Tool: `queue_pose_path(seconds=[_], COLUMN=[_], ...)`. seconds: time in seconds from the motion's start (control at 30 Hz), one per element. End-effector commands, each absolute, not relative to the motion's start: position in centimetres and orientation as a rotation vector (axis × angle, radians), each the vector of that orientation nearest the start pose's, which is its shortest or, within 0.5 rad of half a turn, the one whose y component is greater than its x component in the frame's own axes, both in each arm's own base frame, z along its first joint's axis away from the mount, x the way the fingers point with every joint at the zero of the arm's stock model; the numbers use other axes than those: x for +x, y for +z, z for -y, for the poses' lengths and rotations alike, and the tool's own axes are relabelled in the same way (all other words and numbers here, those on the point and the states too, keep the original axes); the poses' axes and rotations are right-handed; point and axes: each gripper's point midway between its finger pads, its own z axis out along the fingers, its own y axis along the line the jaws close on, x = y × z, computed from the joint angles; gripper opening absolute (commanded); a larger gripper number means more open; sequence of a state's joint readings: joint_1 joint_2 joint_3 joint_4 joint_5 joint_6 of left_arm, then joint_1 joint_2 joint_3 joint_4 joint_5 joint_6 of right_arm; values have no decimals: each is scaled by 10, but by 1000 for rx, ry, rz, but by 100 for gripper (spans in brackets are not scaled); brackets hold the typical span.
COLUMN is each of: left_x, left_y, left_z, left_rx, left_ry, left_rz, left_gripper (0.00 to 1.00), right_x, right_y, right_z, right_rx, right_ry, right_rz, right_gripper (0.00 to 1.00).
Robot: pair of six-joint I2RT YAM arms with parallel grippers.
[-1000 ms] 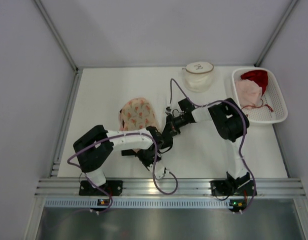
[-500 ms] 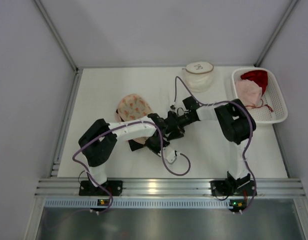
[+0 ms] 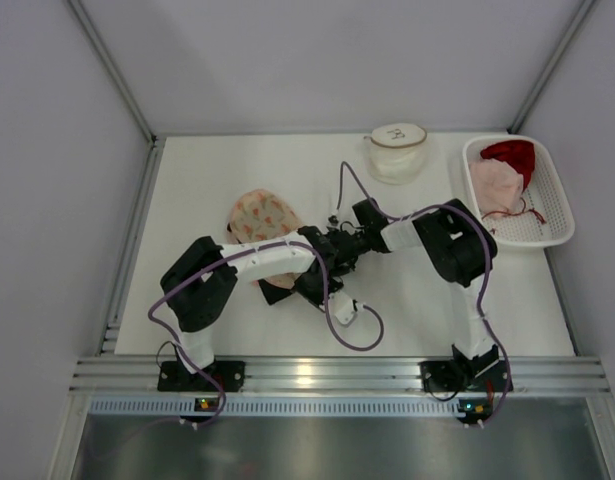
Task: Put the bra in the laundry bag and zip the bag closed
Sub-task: Zip the zipper on the laundry bag, then adjust the bra in the laundry bag.
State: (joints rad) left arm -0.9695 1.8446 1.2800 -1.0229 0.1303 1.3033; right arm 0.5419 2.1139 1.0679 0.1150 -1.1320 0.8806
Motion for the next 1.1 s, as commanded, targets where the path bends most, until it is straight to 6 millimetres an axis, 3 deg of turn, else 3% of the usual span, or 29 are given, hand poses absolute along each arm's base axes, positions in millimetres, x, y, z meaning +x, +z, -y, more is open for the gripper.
queue_pose_path(seconds=[0.0, 0.03, 0.07, 0.4, 0.43, 0.53, 0.6, 0.77, 0.9, 0.93, 1.0, 1.03, 1.07], left_x=[195, 195, 193, 186, 188, 193, 198, 205, 205, 205, 206, 207, 207], left_y=[39, 40, 40, 46, 47, 49, 51, 54, 56, 57, 60, 62, 64], left_z=[263, 262, 262, 259, 262, 268, 273, 280, 282, 283, 285, 286, 287], left_rx=[-2920, -2923, -2922, -2960, -2977, -3001, -3023, -3041, -3050, -3055, -3069, -3077, -3078], left_ry=[230, 231, 241, 274, 266, 258, 243, 244, 250, 254, 261, 259, 262], left_rz=[1328, 1329, 1331, 1326, 1325, 1330, 1331, 1346, 1364, 1364, 1391, 1408, 1429], left_gripper=[0, 0, 0, 0, 0, 0, 0, 0, 0, 0, 0, 1, 6], right_x=[241, 241, 242, 266, 265, 260, 258, 241, 236, 238, 240, 241, 242], right_y=[46, 45, 45, 46, 46, 47, 48, 39, 29, 30, 29, 29, 30], right_z=[-352, -352, -352, -339, -339, -340, -341, -344, -352, -353, -355, -356, -356], right_rx=[-53, -46, -41, 32, 28, 30, 46, 112, 137, 141, 155, 149, 139], right_ry=[1941, 1937, 1935, 1886, 1890, 1890, 1879, 1867, 1860, 1868, 1875, 1875, 1875], right_rz=[-2809, -2812, -2813, -2761, -2761, -2776, -2784, -2835, -2860, -2852, -2852, -2849, -2842], right_gripper=[17, 5, 0, 0, 7, 61, 66, 65, 55, 41, 26, 11, 5])
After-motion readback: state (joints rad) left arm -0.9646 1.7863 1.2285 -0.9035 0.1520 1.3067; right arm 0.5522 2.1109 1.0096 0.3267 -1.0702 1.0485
